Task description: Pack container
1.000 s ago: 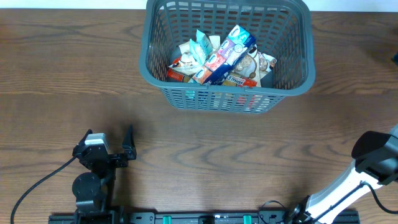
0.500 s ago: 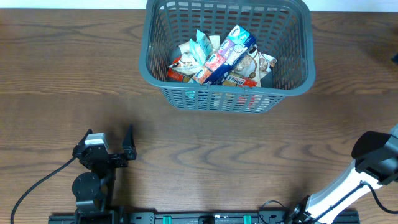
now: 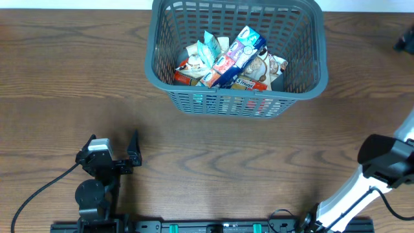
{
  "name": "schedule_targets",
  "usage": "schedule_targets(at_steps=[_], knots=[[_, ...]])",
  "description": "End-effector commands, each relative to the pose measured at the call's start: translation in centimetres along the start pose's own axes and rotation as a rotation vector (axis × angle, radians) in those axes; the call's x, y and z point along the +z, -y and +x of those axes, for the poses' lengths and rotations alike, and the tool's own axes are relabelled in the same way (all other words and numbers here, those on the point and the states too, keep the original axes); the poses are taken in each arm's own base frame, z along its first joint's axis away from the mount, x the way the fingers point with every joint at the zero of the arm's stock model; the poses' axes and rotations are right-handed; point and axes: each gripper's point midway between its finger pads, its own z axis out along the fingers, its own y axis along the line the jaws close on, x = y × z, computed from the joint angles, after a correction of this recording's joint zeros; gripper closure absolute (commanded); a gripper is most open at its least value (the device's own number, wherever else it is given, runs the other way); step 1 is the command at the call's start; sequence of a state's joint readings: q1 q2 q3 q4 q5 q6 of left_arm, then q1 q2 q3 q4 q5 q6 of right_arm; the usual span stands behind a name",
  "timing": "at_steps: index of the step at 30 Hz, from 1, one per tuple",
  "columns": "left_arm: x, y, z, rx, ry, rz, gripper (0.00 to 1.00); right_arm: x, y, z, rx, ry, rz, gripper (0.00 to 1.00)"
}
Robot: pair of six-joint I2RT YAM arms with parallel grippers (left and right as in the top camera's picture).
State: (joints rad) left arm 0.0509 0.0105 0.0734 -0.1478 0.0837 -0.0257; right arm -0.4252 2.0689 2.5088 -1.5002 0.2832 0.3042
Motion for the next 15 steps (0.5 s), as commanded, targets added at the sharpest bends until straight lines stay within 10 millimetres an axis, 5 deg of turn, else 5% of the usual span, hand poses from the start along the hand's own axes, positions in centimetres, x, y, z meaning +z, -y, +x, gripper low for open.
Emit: schedule_targets(at_steps=[1, 5, 8, 12, 15], knots=[[0.3, 0.0, 1.3, -0.004, -0.026, 0.006, 0.01, -4.7, -2.9, -1.7, -0.002, 0.151, -0.095, 0.01], [0.3, 0.0, 1.3, -0.004, -0.026, 0.006, 0.01, -10.6, -7.2, -3.8, -0.042, 0.371, -0.239, 0.01], [0.3, 0.0, 1.3, -0.004, -0.026, 0.006, 0.01, -15.3, -10.3, -3.4, -0.109, 0.526, -0.352, 0.01], [0.3, 0.0, 1.3, -0.004, -0.026, 0.006, 0.01, -19.8, -12.6, -0.4, -0.188, 0.670, -0.476, 0.01], [0.3, 0.0, 1.3, -0.004, -0.026, 0.006, 0.01, -21.2, -12.8, 2.8, -0.201, 0.724, -0.549, 0.01]])
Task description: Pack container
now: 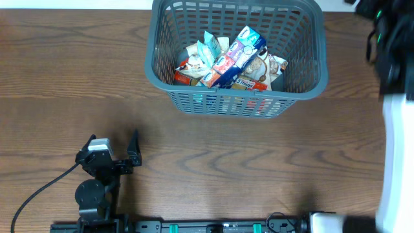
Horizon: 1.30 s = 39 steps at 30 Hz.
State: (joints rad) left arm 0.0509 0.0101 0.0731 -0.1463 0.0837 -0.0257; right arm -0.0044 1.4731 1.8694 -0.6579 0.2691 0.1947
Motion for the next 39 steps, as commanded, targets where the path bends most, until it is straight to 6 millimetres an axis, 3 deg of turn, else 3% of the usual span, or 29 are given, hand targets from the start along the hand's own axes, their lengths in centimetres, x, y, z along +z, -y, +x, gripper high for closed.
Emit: schedule_targets(at_steps=[1, 9, 18, 21, 31, 39], knots=[[0.3, 0.0, 1.4, -0.004, -0.027, 0.006, 0.01, -2.4, -0.6, 2.9, -0.052, 0.006, -0.037, 0.01], [0.3, 0.0, 1.4, -0.004, -0.027, 0.006, 0.02, -6.4, 0.1, 8.9, -0.030, 0.136, -0.132, 0.01], [0.3, 0.0, 1.4, -0.004, -0.027, 0.006, 0.01, -8.0, 2.9, 18.3, -0.013, 0.183, -0.176, 0.01], [0.3, 0.0, 1.4, -0.004, -0.027, 0.006, 0.02, -8.4, 3.3, 20.4, -0.008, 0.214, -0.197, 0.01], [0.3, 0.0, 1.4, -0.004, -0.027, 0.006, 0.01, -9.0, 4.5, 25.7, 0.000, 0.257, -0.216, 0.01], [0.3, 0.0, 1.4, -0.004, -0.027, 0.006, 0.01, -9.6, 5.2, 27.4, 0.005, 0.283, -0.215, 0.01]])
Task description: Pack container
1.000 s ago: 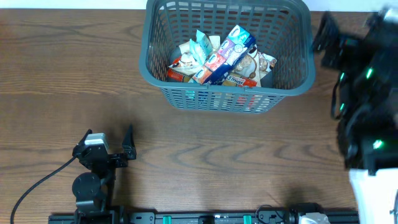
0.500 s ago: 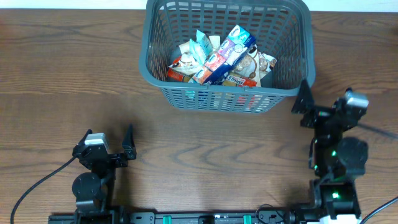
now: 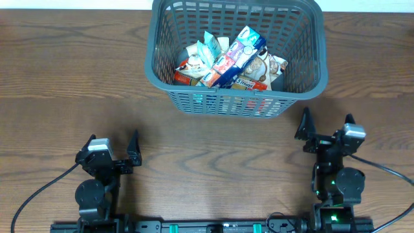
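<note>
The grey plastic basket (image 3: 236,97) stands at the far middle of the wooden table. Inside lie several snack packets (image 3: 229,58), with a blue and pink pack on top. My left gripper (image 3: 111,146) sits folded at the near left, well short of the basket, fingers apart and empty. At the near right my right gripper (image 3: 325,128) is folded too, just in front of the basket's right corner, fingers apart with nothing between them. No packets show on the table outside the basket.
The wooden table (image 3: 65,77) spreads to both sides of the basket. A black cable (image 3: 39,194) runs from the left arm's base and another cable (image 3: 388,175) from the right arm's base. The mounting rail (image 3: 213,226) lines the near edge.
My right arm was stretched up along the table's right edge, blurred, and is now folded at the near right with its gripper open. The left arm and the basket's contents are unchanged.
First my right arm leaned out over the right edge of the table, low in the view. Then it stood blurred along the far right side. Now it is folded at its base. The left arm stayed folded and the basket's contents looked the same throughout.
</note>
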{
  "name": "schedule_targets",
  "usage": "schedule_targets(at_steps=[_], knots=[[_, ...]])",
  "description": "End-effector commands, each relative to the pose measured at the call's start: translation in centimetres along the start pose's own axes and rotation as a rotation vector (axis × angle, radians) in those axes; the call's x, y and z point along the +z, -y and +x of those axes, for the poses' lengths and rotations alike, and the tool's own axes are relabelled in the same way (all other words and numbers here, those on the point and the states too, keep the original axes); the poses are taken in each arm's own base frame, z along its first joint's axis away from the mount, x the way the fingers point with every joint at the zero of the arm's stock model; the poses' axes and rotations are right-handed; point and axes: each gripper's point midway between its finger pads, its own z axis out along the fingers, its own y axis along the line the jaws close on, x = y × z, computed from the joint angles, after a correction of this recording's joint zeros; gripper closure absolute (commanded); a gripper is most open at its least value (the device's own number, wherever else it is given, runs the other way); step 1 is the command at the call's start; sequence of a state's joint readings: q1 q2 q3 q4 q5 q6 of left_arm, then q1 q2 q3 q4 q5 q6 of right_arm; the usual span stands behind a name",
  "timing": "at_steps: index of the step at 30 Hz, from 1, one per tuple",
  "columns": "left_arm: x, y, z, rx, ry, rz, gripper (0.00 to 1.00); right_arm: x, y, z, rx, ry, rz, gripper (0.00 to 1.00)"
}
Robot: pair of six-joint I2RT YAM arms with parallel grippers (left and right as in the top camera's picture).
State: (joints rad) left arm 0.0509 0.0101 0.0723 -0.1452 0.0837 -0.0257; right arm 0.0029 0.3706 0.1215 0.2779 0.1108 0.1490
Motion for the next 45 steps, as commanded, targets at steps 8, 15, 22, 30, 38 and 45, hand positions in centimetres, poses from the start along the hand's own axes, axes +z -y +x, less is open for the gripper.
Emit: schedule_targets(at_steps=[8, 15, 22, 30, 38, 45], knots=[[0.3, 0.0, 1.4, -0.004, -0.028, 0.006, 0.01, -1.0, 0.0, 0.5, -0.004, 0.044, -0.020, 0.01], [0.3, 0.0, 1.4, -0.004, -0.028, 0.006, 0.01, -1.3, 0.0, 0.7, -0.004, 0.058, -0.031, 0.01], [0.3, 0.0, 1.4, -0.004, -0.028, 0.006, 0.01, -1.7, 0.0, 1.6, -0.004, 0.051, -0.038, 0.01], [0.3, 0.0, 1.4, -0.004, -0.028, 0.006, 0.01, -1.9, 0.2, 5.6, -0.016, -0.112, -0.038, 0.01], [0.3, 0.0, 1.4, -0.004, -0.028, 0.006, 0.01, -2.5, -0.3, 9.1, -0.075, -0.258, -0.087, 0.01], [0.3, 0.0, 1.4, -0.004, -0.028, 0.006, 0.01, -2.5, -0.3, 9.1, -0.220, -0.252, -0.105, 0.01]])
